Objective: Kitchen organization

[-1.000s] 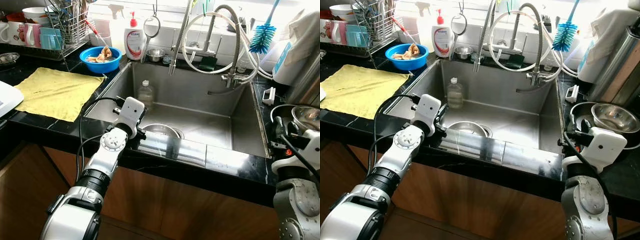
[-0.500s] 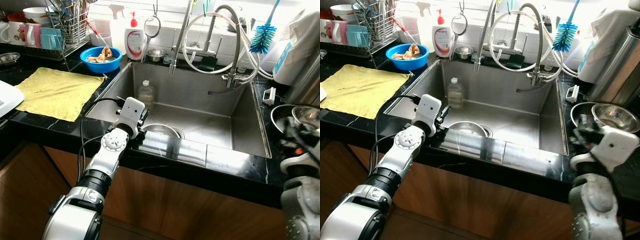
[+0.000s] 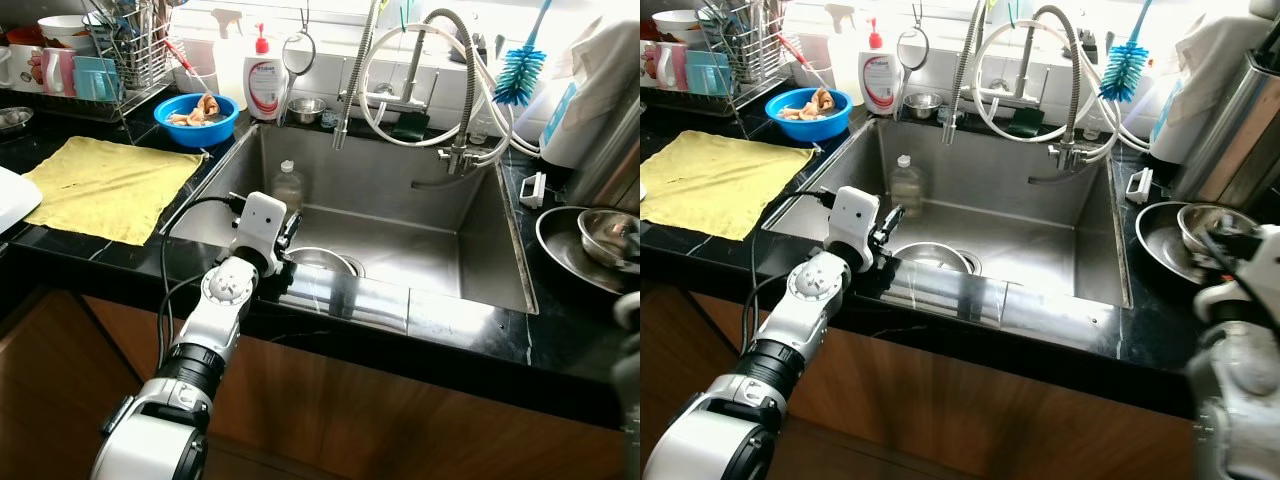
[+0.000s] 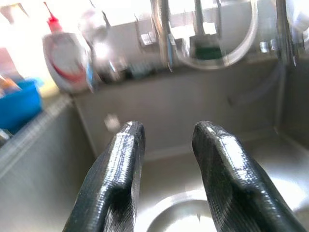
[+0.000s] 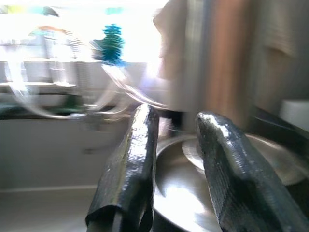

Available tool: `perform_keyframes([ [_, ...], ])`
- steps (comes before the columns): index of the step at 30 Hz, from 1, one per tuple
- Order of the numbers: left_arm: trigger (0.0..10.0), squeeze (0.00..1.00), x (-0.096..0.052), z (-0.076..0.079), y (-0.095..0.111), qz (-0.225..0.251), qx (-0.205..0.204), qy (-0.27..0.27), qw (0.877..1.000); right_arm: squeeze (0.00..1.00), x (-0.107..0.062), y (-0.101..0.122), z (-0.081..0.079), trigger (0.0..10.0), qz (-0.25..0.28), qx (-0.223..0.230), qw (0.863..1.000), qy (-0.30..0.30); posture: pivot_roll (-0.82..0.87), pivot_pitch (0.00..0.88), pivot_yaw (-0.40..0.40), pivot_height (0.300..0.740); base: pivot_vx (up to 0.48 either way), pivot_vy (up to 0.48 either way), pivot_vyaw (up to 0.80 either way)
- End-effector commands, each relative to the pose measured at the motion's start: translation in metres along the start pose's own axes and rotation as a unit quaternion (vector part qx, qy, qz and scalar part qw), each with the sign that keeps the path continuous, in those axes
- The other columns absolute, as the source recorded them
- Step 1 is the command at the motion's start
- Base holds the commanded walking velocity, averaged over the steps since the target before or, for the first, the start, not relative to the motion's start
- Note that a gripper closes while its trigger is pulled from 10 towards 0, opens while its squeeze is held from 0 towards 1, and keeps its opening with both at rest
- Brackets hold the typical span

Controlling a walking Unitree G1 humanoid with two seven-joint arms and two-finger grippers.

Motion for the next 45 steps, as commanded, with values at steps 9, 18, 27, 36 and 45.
perform_keyframes([
  [9,10.0,0.00,-0.007,-0.013,0.038,0.100,0.012,0.042,0.994,0.00,-0.023,0.001,-0.050,10.0,0.032,0.010,0.999,0.035,0.04,0.000,-0.040,0.740,0.000,0.000,0.00],
  [18,10.0,0.00,-0.011,-0.007,0.032,0.093,0.001,0.043,0.995,0.00,-0.023,0.002,-0.054,10.0,0.042,-0.007,0.998,0.037,0.03,0.000,-0.042,0.740,0.000,0.000,0.00],
  [27,10.0,0.00,-0.012,-0.006,0.029,0.083,0.002,0.038,0.996,0.00,-0.016,-0.010,-0.037,10.0,0.005,-0.031,0.999,0.005,0.04,0.000,-0.046,0.740,0.000,0.000,0.00],
  [36,10.0,0.00,-0.011,0.003,0.024,0.069,0.001,0.015,0.998,0.00,0.014,-0.007,-0.003,10.0,-0.056,-0.068,0.996,0.007,0.03,0.000,-0.045,0.740,0.000,0.000,0.00],
  [45,10.0,0.00,-0.008,0.012,0.022,0.061,0.005,-0.011,0.998,1.00,0.036,-0.019,0.001,10.0,-0.123,0.002,0.990,0.071,0.04,0.000,-0.040,0.740,0.000,0.000,0.00],
])
Point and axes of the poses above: a point about 5 cm out from each wrist's last joint towards the gripper, its own x axis pointing out of the wrist towards the gripper, its own y axis along the axis of the wrist's last joint, z = x × y, the point moved 4 cm from there along x, pointing out of the wrist towards the gripper, and after that the axes turned 12 degrees about -x, right-handed, at the moved point
